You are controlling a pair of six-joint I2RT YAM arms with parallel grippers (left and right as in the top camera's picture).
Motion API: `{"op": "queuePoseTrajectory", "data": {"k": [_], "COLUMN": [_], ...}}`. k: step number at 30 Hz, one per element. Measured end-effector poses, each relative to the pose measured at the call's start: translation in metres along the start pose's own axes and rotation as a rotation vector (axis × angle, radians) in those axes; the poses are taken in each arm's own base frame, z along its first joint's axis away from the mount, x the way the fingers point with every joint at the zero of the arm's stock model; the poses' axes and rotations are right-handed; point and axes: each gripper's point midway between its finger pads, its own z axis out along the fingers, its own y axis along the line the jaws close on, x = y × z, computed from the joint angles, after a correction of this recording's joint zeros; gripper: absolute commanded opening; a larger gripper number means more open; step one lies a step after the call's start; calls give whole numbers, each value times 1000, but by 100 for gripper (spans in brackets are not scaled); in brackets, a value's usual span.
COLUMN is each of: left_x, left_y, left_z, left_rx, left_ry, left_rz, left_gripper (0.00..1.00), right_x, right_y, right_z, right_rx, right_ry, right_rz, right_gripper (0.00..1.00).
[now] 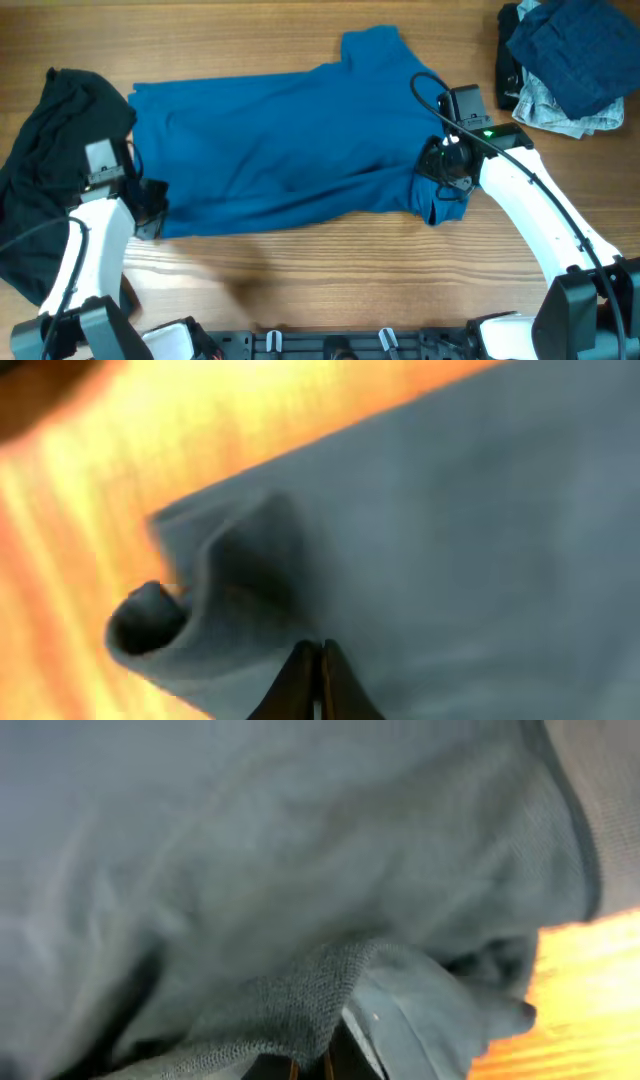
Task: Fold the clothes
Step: 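Fold the bottom hem up toward the collar with both grippers, then lay the folded hem down and adjust the fold edges with both grippers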
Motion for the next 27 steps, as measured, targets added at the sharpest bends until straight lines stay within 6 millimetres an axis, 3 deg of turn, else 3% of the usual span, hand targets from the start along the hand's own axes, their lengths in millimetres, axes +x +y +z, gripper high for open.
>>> {"op": "queuePoseTrajectory", "data": {"k": [4, 7, 13, 14, 15, 16, 22, 25, 27], "left_x": [6, 4, -11, -15, -16, -17, -5, -9, -12], "left_y": [-35, -48, -51, -50, -49, -48, -32, -37, -35], "left_z": [-3, -3, 7, 10, 10, 11, 18, 23, 23], "left_rx": [113, 155, 134, 123, 118, 111, 42, 52, 47], "left_ry": [-37, -59, -129, -152, -159, -164, -104, -116, -117], "left_rz": [68, 77, 70, 68, 67, 71, 135, 211, 214], "left_gripper": [6, 6, 7, 23, 63, 83, 88, 83, 85], "right_x": [-10, -18, -24, -24, -25, -26, -25, -25, -24], "right_y": [8, 13, 11, 10, 10, 10, 9, 9, 8], "right_z": [0, -1, 1, 1, 2, 2, 5, 5, 6], "right_rx": [-32, -53, -32, -28, -28, -26, -18, -18, -14], "right_ry": [-42, -73, -99, -101, -105, -106, -101, -100, -94], "right_rz": [-8, -25, -25, -25, -25, -25, -25, -32, -32], "right_gripper": [4, 4, 4, 4, 5, 4, 4, 4, 4]}}
